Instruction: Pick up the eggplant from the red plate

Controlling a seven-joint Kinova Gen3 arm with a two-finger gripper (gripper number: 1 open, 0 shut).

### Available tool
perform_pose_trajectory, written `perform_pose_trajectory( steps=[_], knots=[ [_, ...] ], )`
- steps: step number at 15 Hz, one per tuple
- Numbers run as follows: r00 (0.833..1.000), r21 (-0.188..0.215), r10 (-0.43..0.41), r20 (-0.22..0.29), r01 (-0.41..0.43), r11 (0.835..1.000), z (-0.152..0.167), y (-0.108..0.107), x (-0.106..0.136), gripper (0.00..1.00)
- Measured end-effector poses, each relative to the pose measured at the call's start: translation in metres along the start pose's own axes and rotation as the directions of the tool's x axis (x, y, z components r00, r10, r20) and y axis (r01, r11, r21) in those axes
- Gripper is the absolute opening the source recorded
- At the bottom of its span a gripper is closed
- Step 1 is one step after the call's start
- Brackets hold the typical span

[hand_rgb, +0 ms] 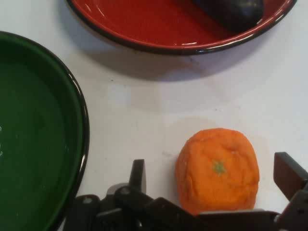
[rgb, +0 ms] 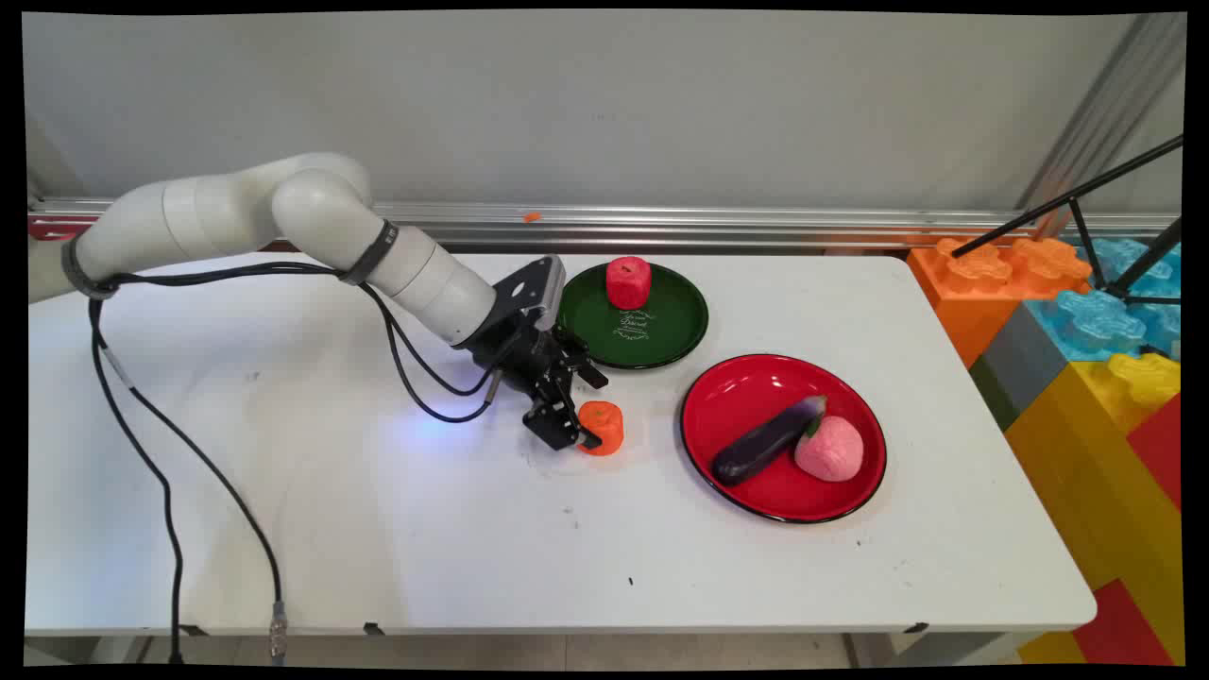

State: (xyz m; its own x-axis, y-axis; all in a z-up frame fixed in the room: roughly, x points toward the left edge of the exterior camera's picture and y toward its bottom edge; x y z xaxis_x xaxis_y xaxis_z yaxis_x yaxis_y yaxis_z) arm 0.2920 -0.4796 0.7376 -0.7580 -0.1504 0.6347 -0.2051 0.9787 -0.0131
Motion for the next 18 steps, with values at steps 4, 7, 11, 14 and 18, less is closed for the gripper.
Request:
perform_pose_trajectory(
  steps=[4,7,11,14,18],
  knots=[
    [0.999,0.002,-0.036,0.011,0.036,0.999,-0.003,-0.002,0.004,1.0],
    [0.997,0.002,-0.07,0.017,0.07,0.998,-0.006,-0.003,0.011,1.0],
    [0.99,0.007,-0.139,0.023,0.139,0.99,-0.015,-0.004,0.029,1.0],
    [0.983,0.009,-0.184,0.02,0.184,0.983,-0.019,-0.006,0.044,1.0],
    [0.974,0.016,-0.224,0.014,0.224,0.974,-0.02,-0.008,0.069,1.0]
  ],
)
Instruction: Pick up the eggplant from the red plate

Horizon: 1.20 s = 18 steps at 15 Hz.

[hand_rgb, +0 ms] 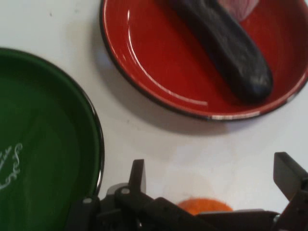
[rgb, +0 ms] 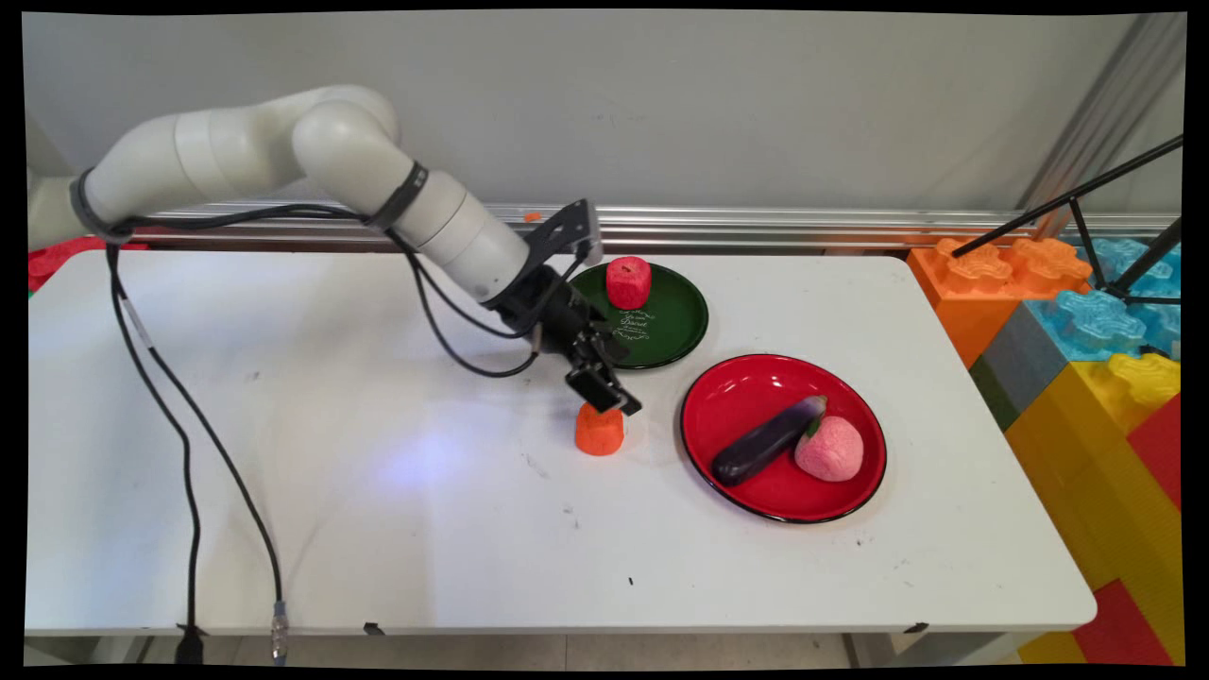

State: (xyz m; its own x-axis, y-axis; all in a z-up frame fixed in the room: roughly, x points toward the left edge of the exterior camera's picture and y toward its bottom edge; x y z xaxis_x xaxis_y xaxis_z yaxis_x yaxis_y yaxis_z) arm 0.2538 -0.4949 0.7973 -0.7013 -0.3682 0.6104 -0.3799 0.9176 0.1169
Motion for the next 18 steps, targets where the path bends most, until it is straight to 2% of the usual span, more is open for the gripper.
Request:
perform_pose_trajectory(
  steps=[7,12,18],
  knots=[
    [0.998,0.003,-0.066,0.003,0.066,0.998,0.002,0.007,0.031,1.0],
    [0.99,0.02,-0.141,0.003,0.141,0.99,0.008,0.016,0.049,1.0],
    [0.981,0.075,-0.195,0.013,0.194,0.978,0.034,0.039,0.067,1.0]
  ],
)
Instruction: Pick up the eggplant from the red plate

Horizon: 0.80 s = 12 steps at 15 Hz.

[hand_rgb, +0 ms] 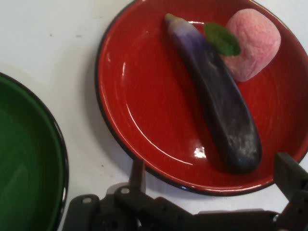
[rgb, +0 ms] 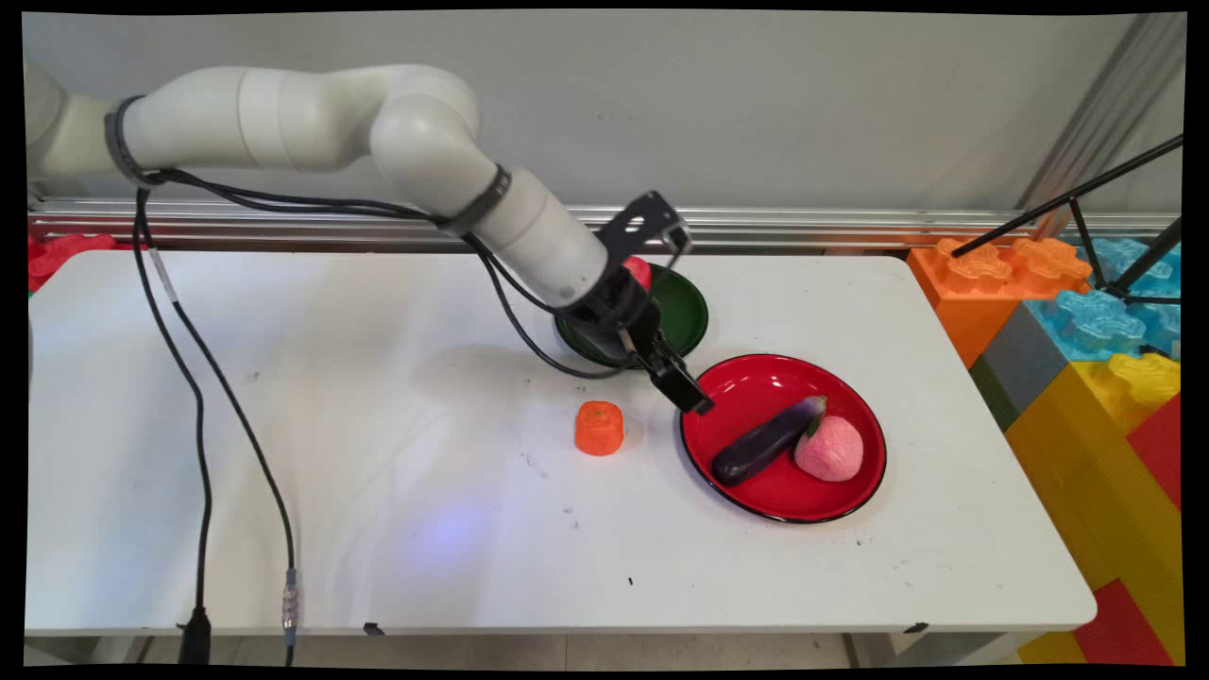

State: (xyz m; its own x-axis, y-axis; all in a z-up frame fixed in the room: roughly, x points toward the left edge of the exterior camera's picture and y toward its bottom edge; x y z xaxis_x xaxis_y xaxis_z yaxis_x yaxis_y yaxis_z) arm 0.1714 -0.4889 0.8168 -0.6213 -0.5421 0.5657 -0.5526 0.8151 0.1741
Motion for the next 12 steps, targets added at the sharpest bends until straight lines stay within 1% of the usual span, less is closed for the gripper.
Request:
perform_pose_trajectory(
  steps=[5,7,12],
  knots=[
    [1.0,0.046,-0.031,0.002,0.031,0.998,0.028,0.023,0.006,1.0],
    [0.999,0.057,-0.05,0.001,0.05,0.997,0.038,0.03,0.007,1.0],
    [0.996,0.068,-0.092,-0.008,0.092,0.993,0.067,0.049,0.011,1.0]
  ],
)
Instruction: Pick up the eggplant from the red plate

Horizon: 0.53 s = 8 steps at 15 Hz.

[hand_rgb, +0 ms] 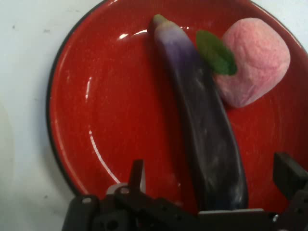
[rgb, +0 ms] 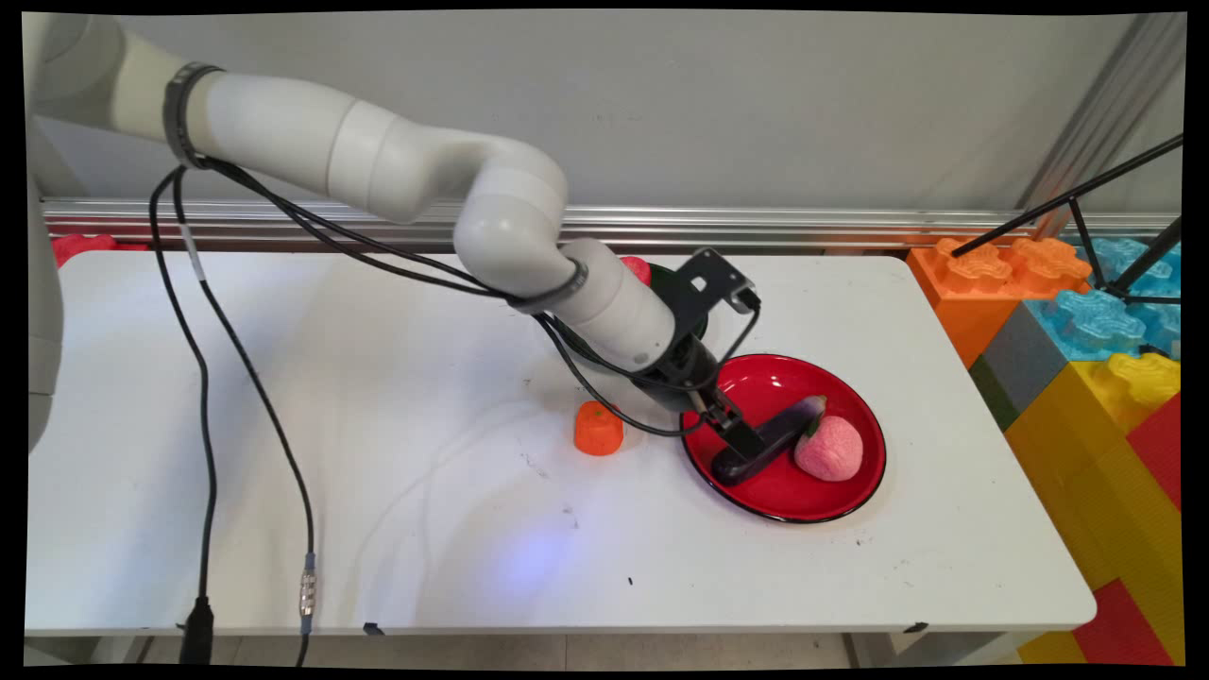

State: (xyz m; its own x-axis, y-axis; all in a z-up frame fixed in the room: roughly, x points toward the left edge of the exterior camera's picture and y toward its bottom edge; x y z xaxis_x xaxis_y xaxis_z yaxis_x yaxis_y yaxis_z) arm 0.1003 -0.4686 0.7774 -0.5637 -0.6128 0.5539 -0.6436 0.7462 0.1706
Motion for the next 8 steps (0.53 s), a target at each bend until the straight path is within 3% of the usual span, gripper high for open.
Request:
perform_pose_trajectory(
  steps=[8],
  knots=[
    [1.0,0.006,-0.016,-0.009,0.016,1.0,0.027,0.014,-0.007,1.0]
  ],
)
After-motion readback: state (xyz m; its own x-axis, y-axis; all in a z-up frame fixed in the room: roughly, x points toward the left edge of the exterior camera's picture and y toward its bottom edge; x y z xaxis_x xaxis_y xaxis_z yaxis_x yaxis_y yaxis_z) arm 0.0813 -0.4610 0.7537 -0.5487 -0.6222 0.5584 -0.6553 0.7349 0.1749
